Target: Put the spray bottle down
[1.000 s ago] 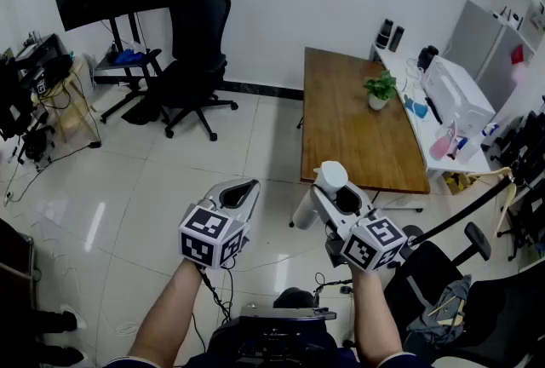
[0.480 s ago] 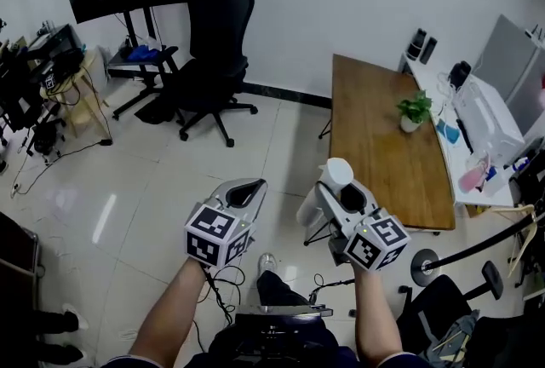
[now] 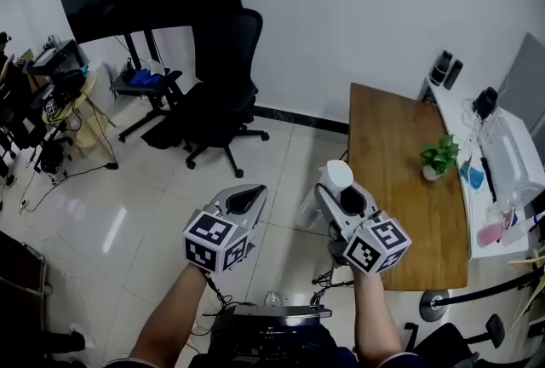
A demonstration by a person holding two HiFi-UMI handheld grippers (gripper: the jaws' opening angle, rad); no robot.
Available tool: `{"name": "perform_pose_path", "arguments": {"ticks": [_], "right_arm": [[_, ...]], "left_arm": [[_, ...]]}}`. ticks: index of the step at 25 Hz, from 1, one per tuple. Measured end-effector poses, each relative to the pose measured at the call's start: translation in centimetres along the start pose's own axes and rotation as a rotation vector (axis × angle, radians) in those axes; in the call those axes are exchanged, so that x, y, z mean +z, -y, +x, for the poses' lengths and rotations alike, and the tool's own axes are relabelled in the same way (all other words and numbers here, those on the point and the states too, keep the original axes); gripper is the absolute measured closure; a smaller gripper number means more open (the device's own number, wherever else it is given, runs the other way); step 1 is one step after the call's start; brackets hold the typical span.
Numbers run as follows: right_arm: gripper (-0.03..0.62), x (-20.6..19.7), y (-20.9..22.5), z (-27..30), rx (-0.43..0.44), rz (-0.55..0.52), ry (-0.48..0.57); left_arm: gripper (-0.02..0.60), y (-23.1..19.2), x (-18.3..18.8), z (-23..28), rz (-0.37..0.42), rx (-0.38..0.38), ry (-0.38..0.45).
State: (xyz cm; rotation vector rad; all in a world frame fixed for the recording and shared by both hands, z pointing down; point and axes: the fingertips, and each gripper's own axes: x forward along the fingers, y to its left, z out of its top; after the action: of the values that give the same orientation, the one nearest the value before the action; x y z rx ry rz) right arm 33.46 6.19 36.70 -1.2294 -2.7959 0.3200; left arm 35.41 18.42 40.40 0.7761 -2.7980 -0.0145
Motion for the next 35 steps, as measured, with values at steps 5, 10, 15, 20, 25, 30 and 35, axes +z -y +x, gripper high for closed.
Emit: {"name": "perform_pose_path", "arguments": {"ticks": [5,10,15,20,25,30,35], "right_arm": [[0.381,0.6,2.9,4.7,-0.011,0.003,-0.009],[0.382,1.4,6.7,9.5,-0.081,-0.007,0.006],[0.382,1.9,11.2,14.7,-0.204,-0.022,0.007],[0.382,3.7,15.2,19.5,-0.355,-0.046,0.024],[0.382,4.7,19.1,21.8,-0.47,-0.054,0.021],[0.382,5.6,24.2,22.4,-0.559,-0.06,0.046],[0.382,6.3,30.9,22.6,-0.616,-0.061,0.089]], "left_arm": [[0.572,-4.2,1.6,4.5,0.0,-0.013,-0.003],[0.572,-8.6,2.6,9.9,0.016,-0.08,0.0],[0.572,-14.0,3.7,16.1,0.025,-0.18,0.003],[0.572,-19.0,5.9,22.0,0.046,-0.314,0.001],[0.572,-21.6,7.7,27.9,0.055,-0.407,0.004],[0.572,-21.5,8.4,34.5,0.077,-0.492,-0.004],[0.572,-19.9,9.6,41.9,0.109,-0.576,-0.001]]}}
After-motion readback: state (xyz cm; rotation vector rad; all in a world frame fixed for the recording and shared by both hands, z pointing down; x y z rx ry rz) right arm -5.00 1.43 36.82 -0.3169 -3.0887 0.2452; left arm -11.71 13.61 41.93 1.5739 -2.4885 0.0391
